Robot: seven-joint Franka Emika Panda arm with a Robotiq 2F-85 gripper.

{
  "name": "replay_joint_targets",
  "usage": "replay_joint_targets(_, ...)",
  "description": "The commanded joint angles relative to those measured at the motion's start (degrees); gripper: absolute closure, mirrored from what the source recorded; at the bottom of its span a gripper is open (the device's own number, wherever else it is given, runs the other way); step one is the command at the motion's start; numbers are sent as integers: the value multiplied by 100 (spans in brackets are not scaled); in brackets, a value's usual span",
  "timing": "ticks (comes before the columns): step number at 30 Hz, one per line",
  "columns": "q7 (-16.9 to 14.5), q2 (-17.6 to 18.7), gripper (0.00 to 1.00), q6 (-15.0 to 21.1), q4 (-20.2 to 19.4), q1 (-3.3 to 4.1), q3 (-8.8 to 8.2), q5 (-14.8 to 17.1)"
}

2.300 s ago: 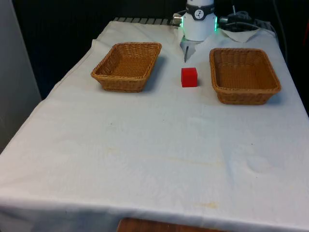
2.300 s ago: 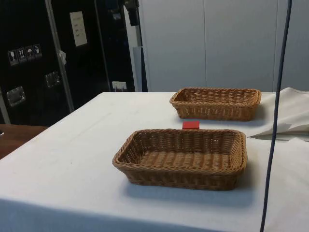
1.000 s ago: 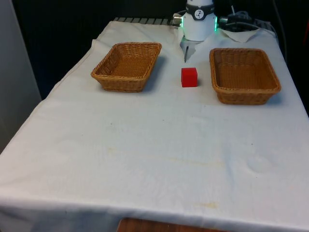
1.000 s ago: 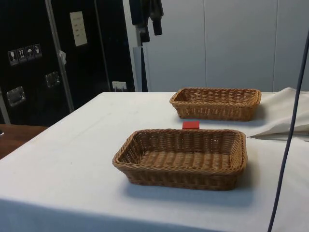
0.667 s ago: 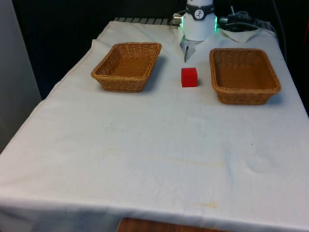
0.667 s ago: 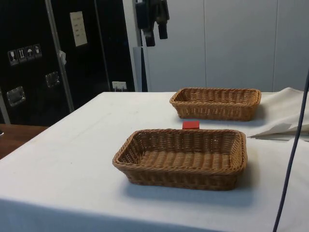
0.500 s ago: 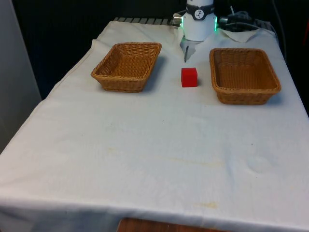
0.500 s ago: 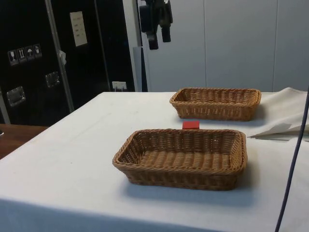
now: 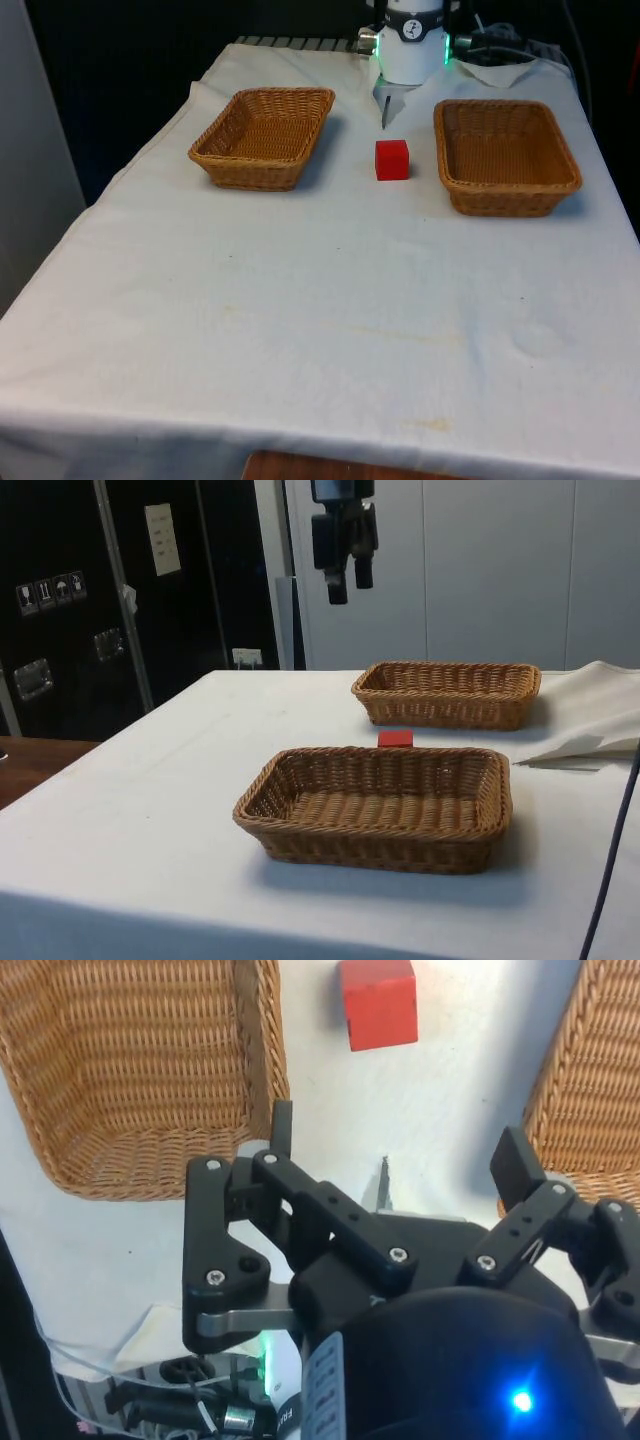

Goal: Pick up the red cube and place it into the right basket.

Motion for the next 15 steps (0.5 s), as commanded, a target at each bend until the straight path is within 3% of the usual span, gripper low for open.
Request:
replay_joint_targets(1, 86, -74, 0, 172, -172, -29, 17, -74)
replay_joint_targets(5, 126, -143, 0, 430, -476, -40, 0, -63)
replay_joint_targets(6, 69, -97, 0, 327, -390, -11, -11, 0)
replay_joint_targets(7, 132, -149, 0, 493, -539, -40, -6, -57)
replay_joint_targets(15, 115, -115, 0, 900, -894, -46, -74, 0)
